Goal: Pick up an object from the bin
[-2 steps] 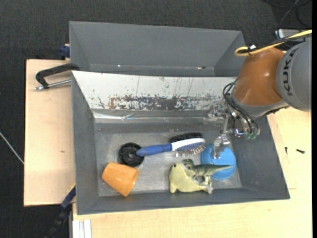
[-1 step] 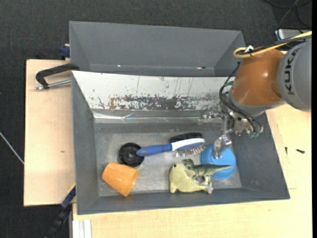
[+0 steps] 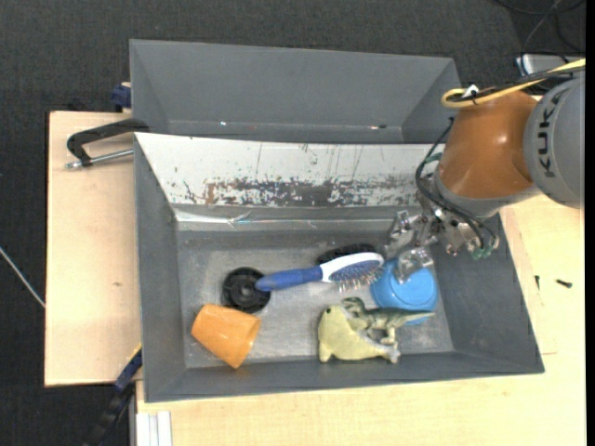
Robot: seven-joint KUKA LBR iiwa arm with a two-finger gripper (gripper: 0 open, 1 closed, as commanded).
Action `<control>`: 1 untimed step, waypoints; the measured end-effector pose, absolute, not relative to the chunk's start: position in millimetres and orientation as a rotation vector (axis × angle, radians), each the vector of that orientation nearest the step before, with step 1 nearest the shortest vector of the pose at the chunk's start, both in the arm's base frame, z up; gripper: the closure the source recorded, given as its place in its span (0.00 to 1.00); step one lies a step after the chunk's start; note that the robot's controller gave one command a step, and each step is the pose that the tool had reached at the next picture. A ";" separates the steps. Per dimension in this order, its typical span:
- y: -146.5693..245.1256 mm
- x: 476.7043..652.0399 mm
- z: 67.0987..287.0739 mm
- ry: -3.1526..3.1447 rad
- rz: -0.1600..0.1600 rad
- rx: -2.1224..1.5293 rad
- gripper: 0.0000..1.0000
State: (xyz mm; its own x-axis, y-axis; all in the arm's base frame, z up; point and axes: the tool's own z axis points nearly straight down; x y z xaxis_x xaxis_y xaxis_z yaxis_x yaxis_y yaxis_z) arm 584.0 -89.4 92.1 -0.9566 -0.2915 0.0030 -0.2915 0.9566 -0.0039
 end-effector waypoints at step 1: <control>-72.3 557.0 239.3 -3.117 0.005 0.498 1.00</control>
Offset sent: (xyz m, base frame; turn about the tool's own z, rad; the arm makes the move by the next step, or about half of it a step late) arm -0.0298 0.0164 0.1407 -0.0216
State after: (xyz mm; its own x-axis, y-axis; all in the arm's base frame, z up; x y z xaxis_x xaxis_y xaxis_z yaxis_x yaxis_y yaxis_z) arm 557.0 -72.3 239.3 -0.9502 -0.3114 -0.0145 -0.3114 0.9503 -0.0055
